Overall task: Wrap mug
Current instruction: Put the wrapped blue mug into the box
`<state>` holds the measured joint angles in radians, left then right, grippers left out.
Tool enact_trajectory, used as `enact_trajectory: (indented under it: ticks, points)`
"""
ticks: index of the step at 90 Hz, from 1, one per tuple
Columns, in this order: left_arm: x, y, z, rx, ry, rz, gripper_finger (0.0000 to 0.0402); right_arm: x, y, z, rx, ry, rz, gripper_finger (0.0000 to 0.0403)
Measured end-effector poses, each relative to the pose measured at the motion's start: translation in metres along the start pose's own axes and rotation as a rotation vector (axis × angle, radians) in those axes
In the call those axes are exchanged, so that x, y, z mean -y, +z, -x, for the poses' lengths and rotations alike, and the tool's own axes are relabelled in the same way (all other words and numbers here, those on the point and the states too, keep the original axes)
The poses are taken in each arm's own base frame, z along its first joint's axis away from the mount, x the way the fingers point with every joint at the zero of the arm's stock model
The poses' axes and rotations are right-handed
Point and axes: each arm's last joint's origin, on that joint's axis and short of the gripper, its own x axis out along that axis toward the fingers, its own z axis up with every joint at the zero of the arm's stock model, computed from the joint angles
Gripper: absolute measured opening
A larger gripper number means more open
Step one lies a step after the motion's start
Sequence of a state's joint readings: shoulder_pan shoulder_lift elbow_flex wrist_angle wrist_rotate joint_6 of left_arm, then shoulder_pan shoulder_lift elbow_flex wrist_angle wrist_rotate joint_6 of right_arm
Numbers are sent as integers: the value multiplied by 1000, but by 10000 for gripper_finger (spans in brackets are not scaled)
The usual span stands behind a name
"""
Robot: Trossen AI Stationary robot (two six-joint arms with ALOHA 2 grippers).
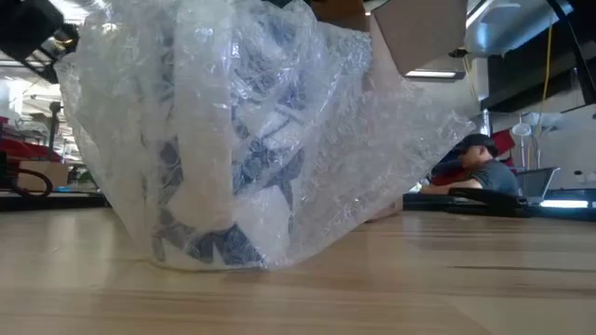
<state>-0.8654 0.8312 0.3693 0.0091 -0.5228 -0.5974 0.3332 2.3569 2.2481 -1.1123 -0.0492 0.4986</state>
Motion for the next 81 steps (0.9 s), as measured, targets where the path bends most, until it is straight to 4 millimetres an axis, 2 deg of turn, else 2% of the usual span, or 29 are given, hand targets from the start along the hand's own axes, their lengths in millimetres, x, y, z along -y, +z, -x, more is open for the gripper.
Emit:
enact_trajectory:
  ticks: [14,27,35,51,69,81]
  points:
    - [2,-12,4,-1,5,40,142,3,-4,-16,-17,22,-25,77]
    - [5,-17,8,18,16,48,142,5,-7,-20,-31,14,-11,18]
    - [7,-19,11,39,30,40,142,4,-6,-20,-26,19,-1,12]
    - [10,-22,14,50,29,28,140,-2,1,-9,5,41,8,5]
    - [13,-24,17,47,14,27,136,-11,15,20,129,75,-3,3]
    - [12,-26,18,44,27,22,135,-16,19,32,194,88,16,2]
